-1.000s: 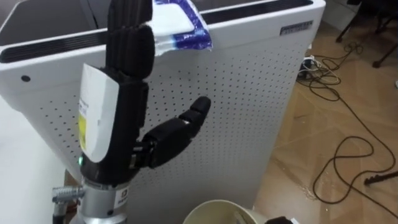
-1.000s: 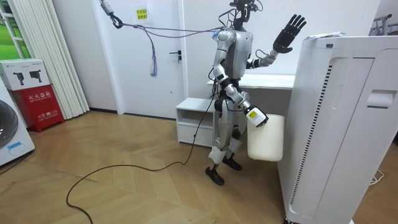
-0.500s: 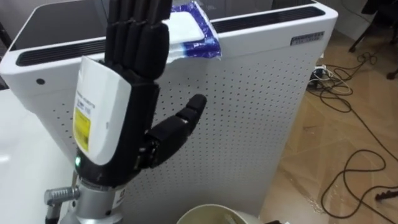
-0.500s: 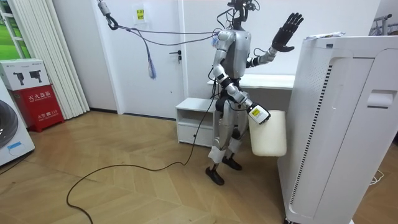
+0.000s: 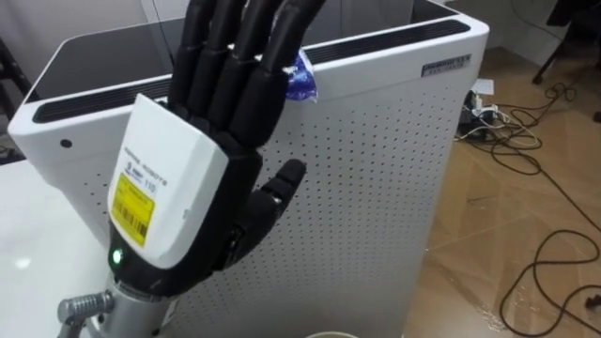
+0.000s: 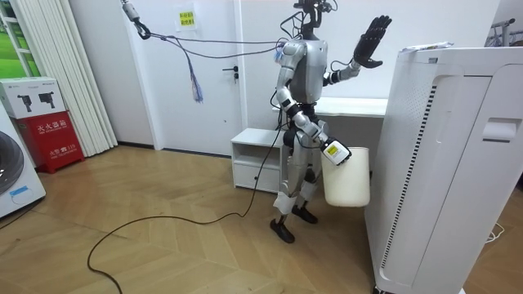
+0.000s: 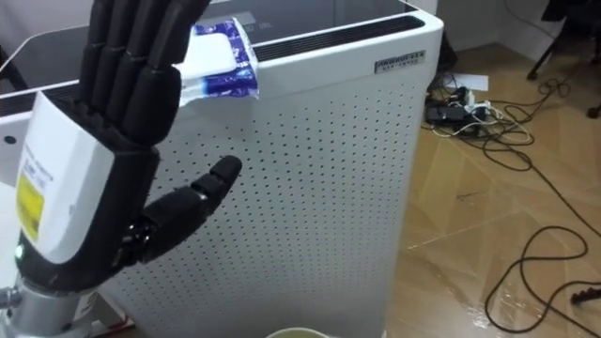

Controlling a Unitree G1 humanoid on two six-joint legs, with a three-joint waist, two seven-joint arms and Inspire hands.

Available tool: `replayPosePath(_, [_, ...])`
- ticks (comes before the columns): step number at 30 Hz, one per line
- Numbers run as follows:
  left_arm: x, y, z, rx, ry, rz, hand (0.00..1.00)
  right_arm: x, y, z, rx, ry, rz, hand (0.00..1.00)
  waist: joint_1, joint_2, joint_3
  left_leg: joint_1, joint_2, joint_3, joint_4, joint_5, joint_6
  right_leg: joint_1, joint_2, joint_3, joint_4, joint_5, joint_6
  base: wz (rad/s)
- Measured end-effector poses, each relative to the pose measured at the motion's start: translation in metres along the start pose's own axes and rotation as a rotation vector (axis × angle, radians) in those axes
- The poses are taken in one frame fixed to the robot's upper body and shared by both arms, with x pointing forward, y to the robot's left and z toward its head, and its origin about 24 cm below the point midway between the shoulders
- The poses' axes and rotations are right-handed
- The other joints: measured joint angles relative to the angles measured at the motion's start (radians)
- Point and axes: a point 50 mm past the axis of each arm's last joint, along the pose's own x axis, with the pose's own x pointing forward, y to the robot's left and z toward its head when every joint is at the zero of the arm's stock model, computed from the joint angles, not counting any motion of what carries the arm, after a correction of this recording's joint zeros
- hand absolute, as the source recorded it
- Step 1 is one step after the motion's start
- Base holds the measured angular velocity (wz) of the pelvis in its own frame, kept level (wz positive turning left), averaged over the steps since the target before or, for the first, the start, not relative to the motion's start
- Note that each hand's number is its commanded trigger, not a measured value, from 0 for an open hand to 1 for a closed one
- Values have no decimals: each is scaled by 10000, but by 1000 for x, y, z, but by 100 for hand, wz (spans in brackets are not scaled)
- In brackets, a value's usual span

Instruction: Pick garbage

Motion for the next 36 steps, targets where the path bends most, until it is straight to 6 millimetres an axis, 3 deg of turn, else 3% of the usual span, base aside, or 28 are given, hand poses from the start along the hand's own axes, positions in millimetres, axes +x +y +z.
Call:
replayPosePath(8, [0,6,-9,537,156,47,0,0,-3,0,45,8,-112,100,5,-17,117,-16,-1,27,-114,1,-4,-31,10,41,-73,14,-22,0])
replayPosePath(17, [6,4,-14,1030,207,-415,0,0,-2,-1,55,194,-90,100,-38,12,138,-23,-4,3,-137,1,-4,-53,5,43,-108,12,-20,0])
replayPosePath(23, [6,1,-16,1111,468,-801,0,2,-2,6,-238,61,108,100,-270,52,141,7,5,84,-175,5,-8,-57,8,111,-99,13,-20,-3])
replayPosePath(36, [5,-2,-30,1658,785,-1660,0,1,-4,14,-447,-171,144,100,-265,55,137,168,35,310,-331,22,-10,-84,19,412,-102,13,-21,-5])
